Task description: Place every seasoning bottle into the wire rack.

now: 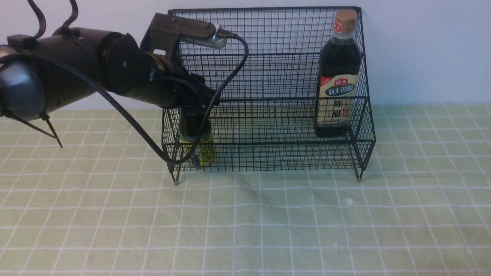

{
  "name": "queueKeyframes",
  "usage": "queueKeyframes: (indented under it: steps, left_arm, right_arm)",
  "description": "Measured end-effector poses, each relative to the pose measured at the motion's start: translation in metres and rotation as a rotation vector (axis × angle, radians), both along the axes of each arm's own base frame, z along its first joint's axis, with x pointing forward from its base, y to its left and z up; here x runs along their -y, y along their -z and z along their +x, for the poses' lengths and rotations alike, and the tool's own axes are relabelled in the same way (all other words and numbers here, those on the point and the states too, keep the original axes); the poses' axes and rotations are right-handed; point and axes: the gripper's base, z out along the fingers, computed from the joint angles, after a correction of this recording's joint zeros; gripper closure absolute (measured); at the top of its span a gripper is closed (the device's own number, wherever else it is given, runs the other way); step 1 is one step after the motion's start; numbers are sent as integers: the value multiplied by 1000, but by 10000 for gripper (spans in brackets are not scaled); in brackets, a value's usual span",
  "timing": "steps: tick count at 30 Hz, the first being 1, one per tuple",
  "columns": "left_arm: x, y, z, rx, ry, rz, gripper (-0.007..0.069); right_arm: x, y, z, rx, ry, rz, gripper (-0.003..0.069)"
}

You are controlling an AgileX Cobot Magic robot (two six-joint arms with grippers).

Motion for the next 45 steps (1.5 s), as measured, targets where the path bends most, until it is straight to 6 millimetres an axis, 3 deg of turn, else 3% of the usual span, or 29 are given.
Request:
queueKeyframes:
  steps: [2, 5, 8, 13, 15, 16, 18, 22, 25, 27, 30, 34, 40, 45]
  left_arm:
    - [-1, -4, -2, 5, 0, -2, 240]
    - [-5, -26, -14, 38, -3, -23, 134]
    - [-9, -45, -27, 44, -16, -58, 124]
    - [-24, -91, -72, 43, -47, -121, 307]
    - [-37, -123, -108, 94, -57, -169, 524]
    - [-38, -125, -111, 102, -57, -173, 545]
    - [-51, -146, -149, 188, -54, -215, 606]
    - [-72, -158, -206, 325, -50, -274, 631]
    - [-91, -151, -255, 404, -44, -306, 631]
    - [-97, -147, -273, 434, -42, -317, 631]
    - [-115, -140, -319, 555, -35, -331, 631]
    - [-130, -129, -353, 667, -39, -320, 631]
    - [-142, -102, -381, 746, -47, -318, 631]
    - [-140, -63, -373, 730, -52, -269, 631]
  right_arm:
    - [0, 0, 0, 0, 0, 0, 671]
    - [0, 0, 0, 0, 0, 0, 671]
    - [0, 0, 0, 0, 0, 0, 671]
    - [0, 0, 0, 0, 0, 0, 671]
    - [0, 0, 0, 0, 0, 0, 671]
    - [0, 0, 0, 0, 0, 0, 671]
    - [0, 0, 0, 0, 0, 0, 671]
    - [0, 0, 0, 0, 0, 0, 671]
    - [0, 0, 0, 0, 0, 0, 671]
    - [0, 0, 0, 0, 0, 0, 671]
    - [0, 0, 0, 0, 0, 0, 671]
    - [0, 0, 0, 0, 0, 0, 671]
    - [0, 0, 0, 0, 0, 0, 671]
    - [0, 0, 0, 0, 0, 0, 671]
